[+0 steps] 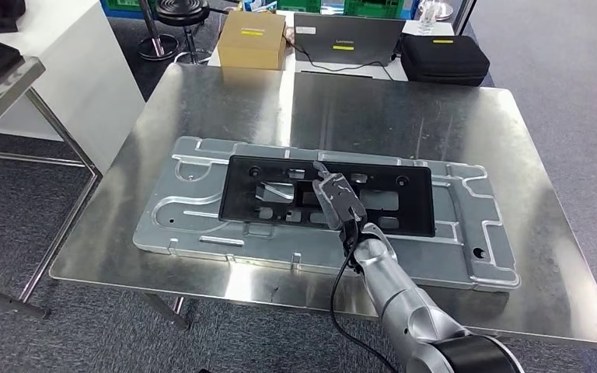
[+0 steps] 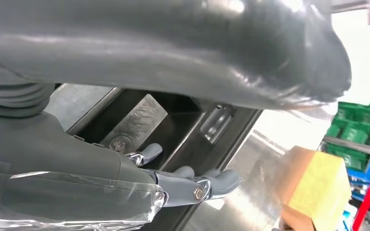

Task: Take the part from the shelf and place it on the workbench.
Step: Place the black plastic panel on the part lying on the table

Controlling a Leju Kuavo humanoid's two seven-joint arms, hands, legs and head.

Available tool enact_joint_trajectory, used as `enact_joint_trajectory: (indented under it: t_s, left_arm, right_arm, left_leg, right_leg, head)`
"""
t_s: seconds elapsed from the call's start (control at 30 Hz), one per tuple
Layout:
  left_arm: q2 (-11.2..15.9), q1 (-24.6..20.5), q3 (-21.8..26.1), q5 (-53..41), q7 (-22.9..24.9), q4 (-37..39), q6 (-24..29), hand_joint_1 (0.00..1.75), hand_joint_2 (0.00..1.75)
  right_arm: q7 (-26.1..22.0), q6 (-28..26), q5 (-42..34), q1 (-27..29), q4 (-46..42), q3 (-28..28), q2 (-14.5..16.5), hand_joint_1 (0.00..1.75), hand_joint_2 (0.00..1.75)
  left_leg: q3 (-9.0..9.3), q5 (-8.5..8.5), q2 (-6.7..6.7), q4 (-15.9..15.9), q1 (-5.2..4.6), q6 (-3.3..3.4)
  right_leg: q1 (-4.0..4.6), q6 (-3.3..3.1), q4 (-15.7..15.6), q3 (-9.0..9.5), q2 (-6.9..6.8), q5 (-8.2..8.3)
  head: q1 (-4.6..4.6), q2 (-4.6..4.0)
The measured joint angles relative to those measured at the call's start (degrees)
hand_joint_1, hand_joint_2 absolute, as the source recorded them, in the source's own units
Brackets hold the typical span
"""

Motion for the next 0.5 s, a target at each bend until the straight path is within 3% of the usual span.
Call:
enact_joint_trajectory:
  t_s: [0.07, 0.1, 0.13, 0.17, 0.23, 0.27, 0.37, 0.43, 0.5]
  left_arm:
    - [0.01, 0.13, 0.20, 0.02, -0.06, 0.00, 0.02, 0.00, 0.00]
    - [0.02, 0.18, 0.28, 0.04, -0.10, 0.00, 0.04, 0.00, 0.00]
    - [0.02, 0.20, 0.33, 0.07, -0.16, 0.00, 0.06, 0.00, 0.00]
    - [0.01, 0.20, 0.35, 0.11, -0.22, 0.00, 0.08, 0.00, 0.00]
    - [0.00, 0.20, 0.48, 0.41, -0.31, 0.00, 0.18, 0.00, 0.00]
    - [-0.01, 0.24, 0.62, 0.65, -0.32, 0.00, 0.27, 0.00, 0.00]
    - [-0.01, 0.55, 1.36, 1.49, -0.08, 0.00, 0.51, 0.00, 0.00]
    - [-0.01, 0.88, 2.04, 2.14, 0.39, 0.00, 0.42, 0.00, 0.00]
    - [-0.01, 1.21, 2.78, 2.70, 0.81, 0.00, 0.07, 0.00, 0.00]
  right_arm:
    - [-1.47, 0.44, -1.35, 0.51, -0.14, -1.10, -0.04, 0.00, 0.00]
    - [-2.49, 0.39, -1.98, 0.75, -0.33, -1.45, -0.04, 0.00, 0.00]
    - [-3.71, 0.21, -2.57, 0.97, -0.65, -1.67, -0.03, 0.00, 0.00]
    - [-5.02, 0.03, -3.20, 1.23, -1.19, -1.78, 0.02, 0.00, 0.00]
    - [-7.27, 0.27, -5.49, 2.35, -3.75, -1.65, 0.39, 0.00, 0.00]
    - [-7.88, 0.78, -7.39, 3.50, -6.21, -1.21, 0.73, 0.00, 0.00]
    - [-8.54, 1.87, -13.92, 8.65, -16.73, 2.47, 1.55, 0.00, 0.00]
    - [-8.77, 1.17, -16.91, 12.86, -25.71, 7.34, 1.68, 0.00, 0.00]
    - [-8.87, -0.22, -17.88, 17.33, -34.82, 13.42, 1.53, 0.00, 0.00]
  left_leg:
    - [-0.14, 0.01, -0.01, 0.06, -0.02, 0.05]
    - [-0.15, -0.01, -0.04, 0.12, -0.01, 0.01]
    - [-0.13, -0.06, -0.10, 0.18, 0.00, -0.07]
    - [-0.10, -0.14, -0.18, 0.26, 0.01, -0.21]
    - [-0.30, -0.23, -0.34, 0.60, -0.17, -0.74]
    - [-0.48, -0.20, -0.39, 0.73, -0.26, -1.08]
    - [-0.87, -0.21, -0.41, 0.83, -0.22, -2.08]
    - [-1.69, -2.49, -0.33, 3.08, -0.06, -2.54]
    - [-3.96, -7.03, -0.28, 9.65, 0.00, -2.73]
  right_leg:
    - [-0.28, 0.35, 5.78, -2.91, -0.01, -1.78]
    - [-0.41, 0.44, 6.01, -3.09, -0.03, -1.13]
    - [-0.54, 0.45, 4.01, -2.16, -0.04, 0.49]
    - [-0.66, 0.39, 0.37, -0.39, -0.05, 2.59]
    - [-0.59, 0.03, -6.46, 2.84, 0.02, 5.26]
    - [-0.47, -0.20, -8.24, 3.55, 0.06, 5.72]
    - [-0.26, -1.11, -8.92, 3.28, 0.06, 5.92]
    - [-0.39, -1.97, -9.29, 3.13, -0.02, 6.29]
    - [-0.25, -2.62, -9.40, 2.79, -0.05, 6.59]
  head:
    - [0.00, 0.00]
    - [0.00, 0.00]
    - [0.01, 0.00]
    - [0.01, 0.00]
    - [-0.01, 0.00]
    - [-0.03, 0.00]
    - [-0.07, 0.00]
    - [-0.10, 0.00]
    - [-0.14, 0.00]
